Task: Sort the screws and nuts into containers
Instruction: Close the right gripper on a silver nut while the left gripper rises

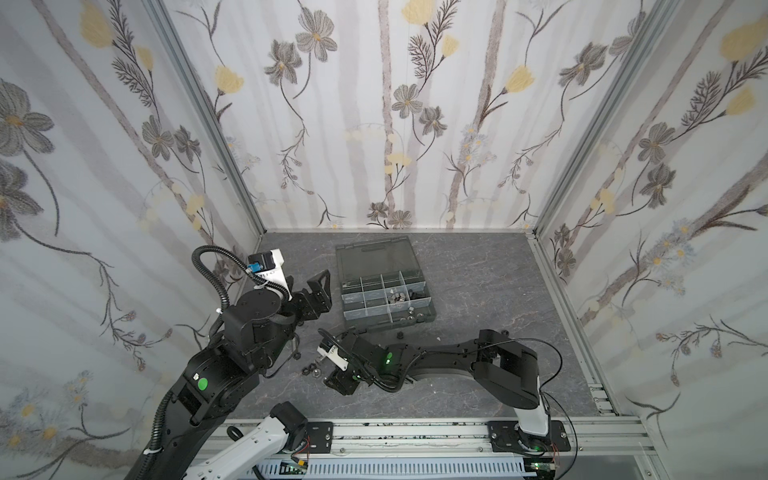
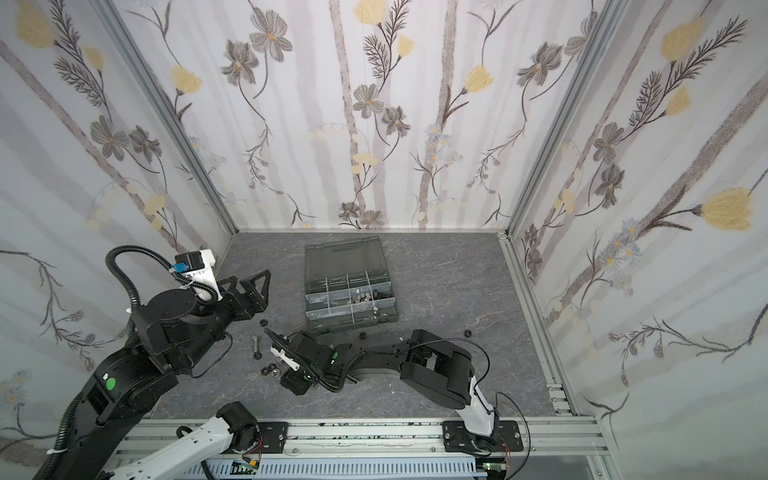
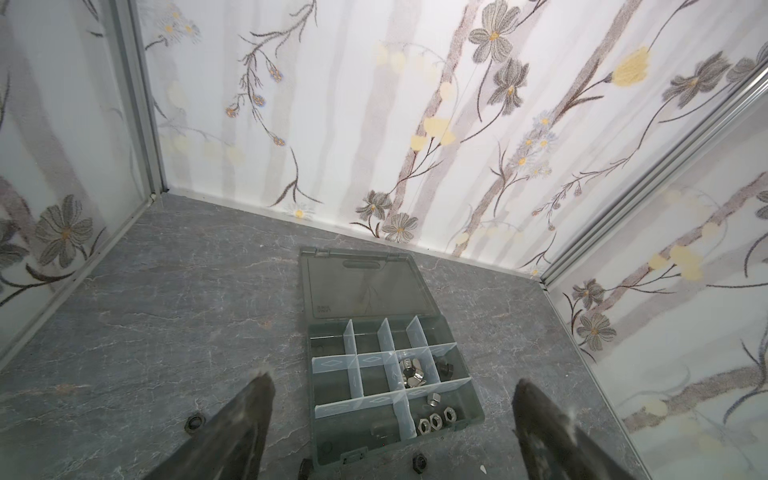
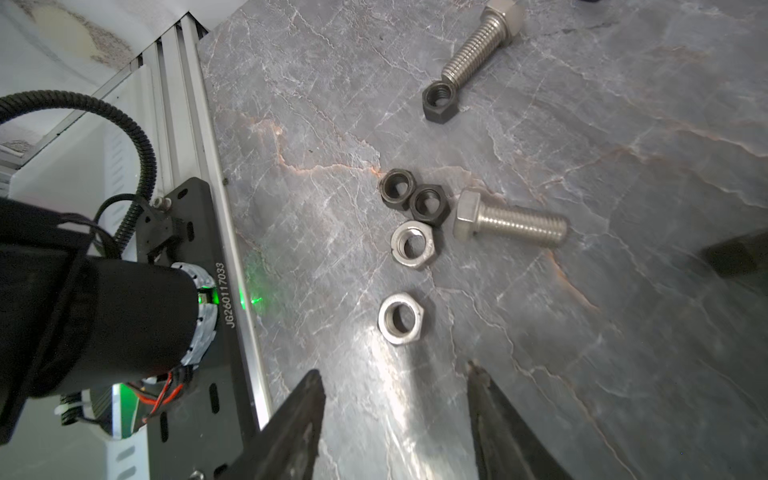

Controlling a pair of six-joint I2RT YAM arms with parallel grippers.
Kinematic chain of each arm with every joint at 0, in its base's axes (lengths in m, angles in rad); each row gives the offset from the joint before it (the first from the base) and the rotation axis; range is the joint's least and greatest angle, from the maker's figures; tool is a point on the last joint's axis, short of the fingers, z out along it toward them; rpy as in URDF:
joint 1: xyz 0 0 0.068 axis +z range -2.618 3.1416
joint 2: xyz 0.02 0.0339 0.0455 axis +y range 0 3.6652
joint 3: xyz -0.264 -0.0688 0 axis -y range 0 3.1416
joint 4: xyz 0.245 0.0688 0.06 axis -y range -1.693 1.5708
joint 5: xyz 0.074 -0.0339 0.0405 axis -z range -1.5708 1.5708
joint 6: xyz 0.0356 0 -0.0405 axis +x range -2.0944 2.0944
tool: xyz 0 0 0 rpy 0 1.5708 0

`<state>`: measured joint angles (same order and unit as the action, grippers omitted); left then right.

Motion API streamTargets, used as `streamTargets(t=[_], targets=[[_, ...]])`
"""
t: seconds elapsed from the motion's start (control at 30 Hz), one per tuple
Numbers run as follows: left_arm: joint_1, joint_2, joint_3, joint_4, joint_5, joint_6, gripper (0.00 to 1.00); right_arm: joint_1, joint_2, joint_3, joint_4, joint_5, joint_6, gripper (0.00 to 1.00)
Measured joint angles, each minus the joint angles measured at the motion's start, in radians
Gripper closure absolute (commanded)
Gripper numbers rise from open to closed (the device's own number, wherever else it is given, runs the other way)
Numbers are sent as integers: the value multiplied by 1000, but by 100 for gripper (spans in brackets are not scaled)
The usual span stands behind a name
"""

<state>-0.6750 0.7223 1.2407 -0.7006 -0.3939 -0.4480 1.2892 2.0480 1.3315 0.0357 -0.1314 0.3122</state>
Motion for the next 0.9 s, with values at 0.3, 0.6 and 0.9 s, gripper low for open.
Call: streamTargets(t=[0.3, 0.6, 0.9], targets=[[0, -16, 14, -64, -18, 0, 9, 11, 121, 106, -62, 1, -29, 45], [0, -19, 20, -85, -31, 3, 8, 18, 179, 197, -93, 35, -58, 55], [0, -24, 20, -89, -47, 3, 8, 58, 185, 201, -113, 142, -108, 63]])
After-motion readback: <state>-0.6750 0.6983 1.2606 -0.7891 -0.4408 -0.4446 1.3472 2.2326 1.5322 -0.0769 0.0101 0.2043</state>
